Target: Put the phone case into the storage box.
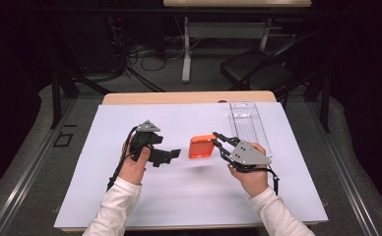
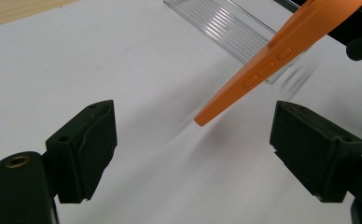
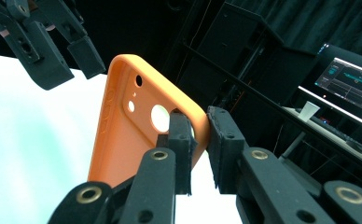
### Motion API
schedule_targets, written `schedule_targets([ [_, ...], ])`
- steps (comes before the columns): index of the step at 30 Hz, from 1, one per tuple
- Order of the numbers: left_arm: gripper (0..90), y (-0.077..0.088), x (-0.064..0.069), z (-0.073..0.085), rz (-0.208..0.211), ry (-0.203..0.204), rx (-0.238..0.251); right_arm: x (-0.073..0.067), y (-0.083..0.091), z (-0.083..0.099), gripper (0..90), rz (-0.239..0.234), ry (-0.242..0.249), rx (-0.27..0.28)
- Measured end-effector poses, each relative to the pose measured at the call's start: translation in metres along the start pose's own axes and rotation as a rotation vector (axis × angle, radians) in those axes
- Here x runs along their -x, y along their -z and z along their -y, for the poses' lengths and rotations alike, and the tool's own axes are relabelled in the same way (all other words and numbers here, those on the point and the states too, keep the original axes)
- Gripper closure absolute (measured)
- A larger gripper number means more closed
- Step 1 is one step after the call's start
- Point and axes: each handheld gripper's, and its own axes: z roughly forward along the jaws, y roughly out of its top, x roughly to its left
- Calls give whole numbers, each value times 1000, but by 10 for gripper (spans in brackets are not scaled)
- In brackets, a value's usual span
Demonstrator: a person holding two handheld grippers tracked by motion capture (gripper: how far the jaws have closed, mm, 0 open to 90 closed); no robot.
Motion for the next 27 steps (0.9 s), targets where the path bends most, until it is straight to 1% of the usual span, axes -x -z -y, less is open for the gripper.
schedule_targets([
  [1,148,0,0,0,-5,-5,-1,0,0,0,807,2,1,2],
  [3,109,1,0,0,-14,-10,-8,1,1,0,806,4,-1,2],
  [5,67,2,0,0,-20,-11,2,2,1,0,806,9,-1,4],
  [8,60,2,1,-1,-22,-13,8,3,3,-1,807,15,1,3],
  [11,58,2,1,-1,-16,-9,9,5,5,-2,806,16,0,6],
  [14,21,4,2,-2,-3,-8,9,7,6,-4,806,21,10,6],
  [15,9,5,2,-2,-2,-12,17,8,7,-5,807,23,7,6],
  [16,4,5,3,-2,-2,-6,29,10,7,-6,807,26,6,14],
  [18,4,7,3,-3,1,-8,41,12,8,-7,807,29,2,14],
  [22,4,8,4,-2,1,-14,37,19,10,-10,807,39,14,17],
  [25,4,7,3,-1,2,-6,28,27,12,-13,807,51,19,24],
  [26,4,7,3,-1,0,-10,27,31,12,-15,807,54,23,22],
  [27,4,7,3,-1,0,-5,31,34,12,-16,807,56,25,22],
])
